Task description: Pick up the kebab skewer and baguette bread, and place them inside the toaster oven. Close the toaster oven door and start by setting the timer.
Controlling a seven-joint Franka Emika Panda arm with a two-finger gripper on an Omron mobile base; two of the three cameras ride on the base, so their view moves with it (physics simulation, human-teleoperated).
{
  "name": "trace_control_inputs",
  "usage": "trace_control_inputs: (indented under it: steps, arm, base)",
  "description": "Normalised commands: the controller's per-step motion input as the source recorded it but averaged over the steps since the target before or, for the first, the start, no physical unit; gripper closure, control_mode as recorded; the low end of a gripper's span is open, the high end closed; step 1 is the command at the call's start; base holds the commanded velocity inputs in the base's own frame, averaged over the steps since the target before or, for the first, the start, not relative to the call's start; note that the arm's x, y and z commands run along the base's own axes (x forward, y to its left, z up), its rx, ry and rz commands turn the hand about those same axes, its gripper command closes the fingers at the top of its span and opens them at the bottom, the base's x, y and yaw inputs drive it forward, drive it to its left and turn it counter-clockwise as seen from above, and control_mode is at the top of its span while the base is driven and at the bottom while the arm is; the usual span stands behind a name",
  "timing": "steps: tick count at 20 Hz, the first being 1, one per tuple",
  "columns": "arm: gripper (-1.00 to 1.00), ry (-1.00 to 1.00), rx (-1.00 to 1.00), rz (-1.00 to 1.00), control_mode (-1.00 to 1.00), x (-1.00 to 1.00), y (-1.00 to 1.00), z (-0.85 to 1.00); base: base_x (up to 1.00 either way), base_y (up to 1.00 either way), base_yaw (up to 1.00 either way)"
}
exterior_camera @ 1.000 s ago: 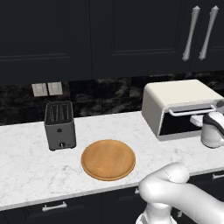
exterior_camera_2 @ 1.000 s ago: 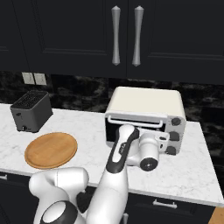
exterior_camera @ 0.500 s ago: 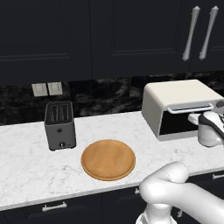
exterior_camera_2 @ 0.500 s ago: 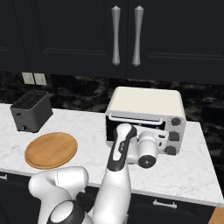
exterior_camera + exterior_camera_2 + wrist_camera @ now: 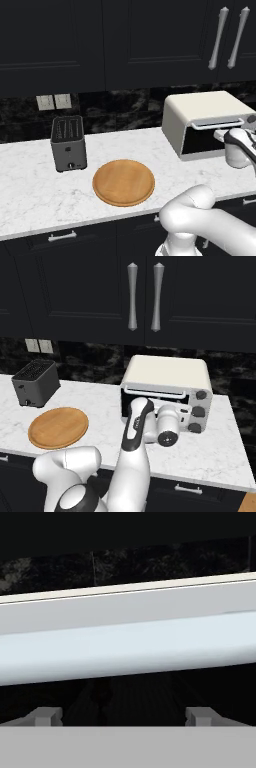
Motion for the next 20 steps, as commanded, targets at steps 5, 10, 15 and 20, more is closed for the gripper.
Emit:
trace_control_inputs:
  steps: [5,10,15,20]
  arm:
    - [-1.00,0.01,0.00,0.00,-1.00,0.18,0.17,-0.14]
    - [-1.00,0.03,0.00,0.00,-1.00,0.00,0.02,-0.29]
    - [-1.00,0.00,0.00,0.00,-1.00,0.00,0.00,-0.29]
    - [-1.00,0.01,0.00,0.00,-1.00,0.00,0.02,-0.01]
  base:
    - [0.00,0.00,0.00]
    - [0.00,0.00,0.00]
    - [0.00,0.00,0.00]
    - [0.00,0.00,0.00]
